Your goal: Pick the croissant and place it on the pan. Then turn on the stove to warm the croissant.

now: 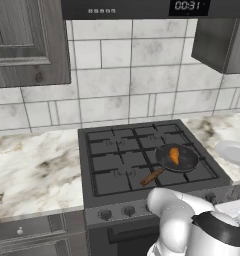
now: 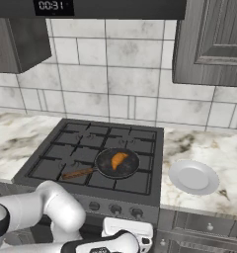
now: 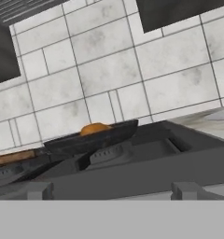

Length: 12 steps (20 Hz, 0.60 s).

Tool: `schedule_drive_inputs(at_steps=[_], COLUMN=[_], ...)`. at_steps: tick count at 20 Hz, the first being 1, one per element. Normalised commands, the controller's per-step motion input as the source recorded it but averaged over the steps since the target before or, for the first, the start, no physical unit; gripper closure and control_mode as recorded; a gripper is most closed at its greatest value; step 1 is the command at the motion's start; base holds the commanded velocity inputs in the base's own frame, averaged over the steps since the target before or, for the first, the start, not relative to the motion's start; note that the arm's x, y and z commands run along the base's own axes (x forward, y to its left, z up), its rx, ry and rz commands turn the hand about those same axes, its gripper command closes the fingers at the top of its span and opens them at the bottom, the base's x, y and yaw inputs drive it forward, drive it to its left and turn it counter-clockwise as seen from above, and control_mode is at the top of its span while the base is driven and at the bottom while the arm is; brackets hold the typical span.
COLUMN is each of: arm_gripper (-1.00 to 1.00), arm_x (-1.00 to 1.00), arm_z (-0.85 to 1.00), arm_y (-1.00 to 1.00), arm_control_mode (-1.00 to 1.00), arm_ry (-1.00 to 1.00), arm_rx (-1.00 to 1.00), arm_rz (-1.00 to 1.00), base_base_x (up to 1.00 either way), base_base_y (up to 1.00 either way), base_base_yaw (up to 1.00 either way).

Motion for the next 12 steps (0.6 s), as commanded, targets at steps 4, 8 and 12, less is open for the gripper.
schedule_drive_inputs(at_steps=[4, 8, 12], arm_gripper=[-1.00, -1.00, -1.00], arm_x=[0.06, 0.09, 0.09], arm_z=[-0.20, -0.16, -0.14], arm_y=[-0.01, -0.07, -0.13], arm_control_mode=[-1.00, -1.00, -1.00], arm_ry=[0.00, 0.00, 0.00], arm_rx=[0.00, 0.00, 0.00], arm_rz=[0.00, 0.00, 0.00], base_base_x=[0.00, 0.00, 0.00], base_base_y=[0.00, 0.00, 0.00], base_base_yaw=[0.00, 0.00, 0.00])
